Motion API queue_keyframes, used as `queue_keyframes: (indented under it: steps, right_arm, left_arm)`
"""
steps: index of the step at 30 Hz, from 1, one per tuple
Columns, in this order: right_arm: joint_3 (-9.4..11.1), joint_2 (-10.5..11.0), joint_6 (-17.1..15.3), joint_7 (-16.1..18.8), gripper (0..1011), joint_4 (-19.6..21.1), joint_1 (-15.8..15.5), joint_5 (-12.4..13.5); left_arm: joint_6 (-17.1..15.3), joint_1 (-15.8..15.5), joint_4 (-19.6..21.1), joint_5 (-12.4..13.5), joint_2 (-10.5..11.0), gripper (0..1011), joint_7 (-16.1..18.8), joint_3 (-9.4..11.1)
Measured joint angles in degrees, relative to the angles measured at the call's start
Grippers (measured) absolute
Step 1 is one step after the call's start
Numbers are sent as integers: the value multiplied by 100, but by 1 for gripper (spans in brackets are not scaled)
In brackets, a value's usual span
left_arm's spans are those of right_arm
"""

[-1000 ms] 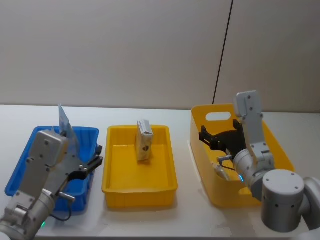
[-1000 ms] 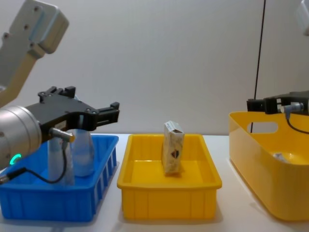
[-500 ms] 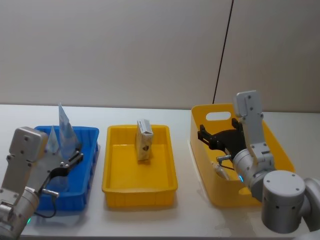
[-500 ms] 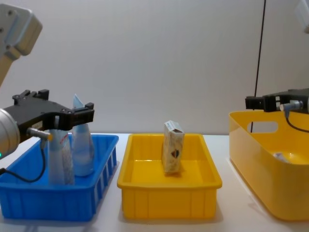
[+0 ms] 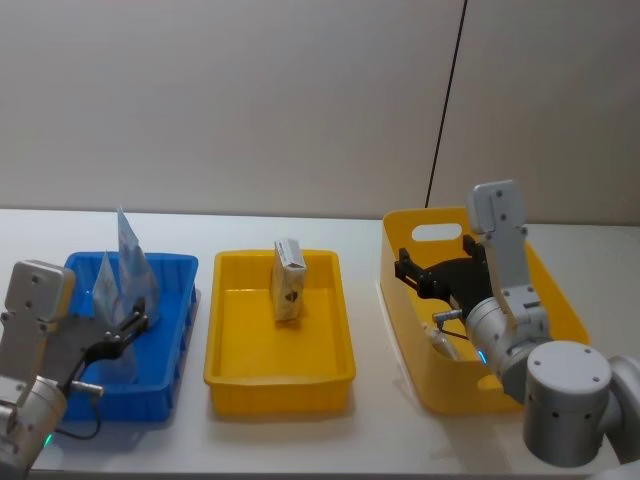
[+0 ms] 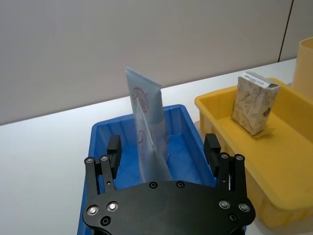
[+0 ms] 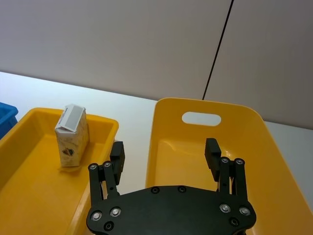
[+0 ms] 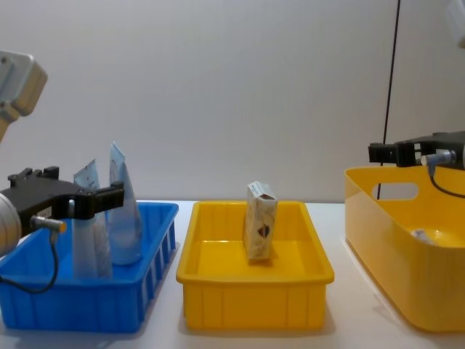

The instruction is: Bimanual collaborative sorting of washing and personal care products

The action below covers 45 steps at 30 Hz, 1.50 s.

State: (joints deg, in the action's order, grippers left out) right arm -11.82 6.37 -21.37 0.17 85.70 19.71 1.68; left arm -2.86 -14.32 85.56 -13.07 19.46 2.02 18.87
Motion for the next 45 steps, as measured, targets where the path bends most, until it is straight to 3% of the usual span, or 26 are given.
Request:
queue_keyframes:
  steps: [21, 25, 32, 36, 37, 40, 45]
  right_arm:
    - [0, 0, 10, 7, 1004, 10, -6, -1]
    - [0, 0, 10, 6, 1004, 10, -6, -1]
    - [0, 0, 10, 6, 1003, 10, -6, -1]
    - [0, 0, 10, 6, 1004, 10, -6, -1]
    - [0, 0, 10, 6, 1004, 10, -6, -1]
    - [0, 0, 10, 6, 1004, 10, -6, -1]
    - [0, 0, 9, 6, 1004, 9, -6, -1]
  left_arm:
    - [207, -714, -1307, -109, -221, 1002, -583, -37]
    - [244, -817, -1472, -113, -247, 961, -681, -32]
    - [253, -933, -1653, -112, -297, 745, -780, -31]
    - [228, -977, -1707, -103, -322, 674, -807, -33]
    - [216, -992, -1725, -98, -331, 607, -816, -36]
    - [198, -1007, -1742, -91, -343, 546, -829, -40]
    - [160, -1036, -1778, -71, -369, 358, -856, -56]
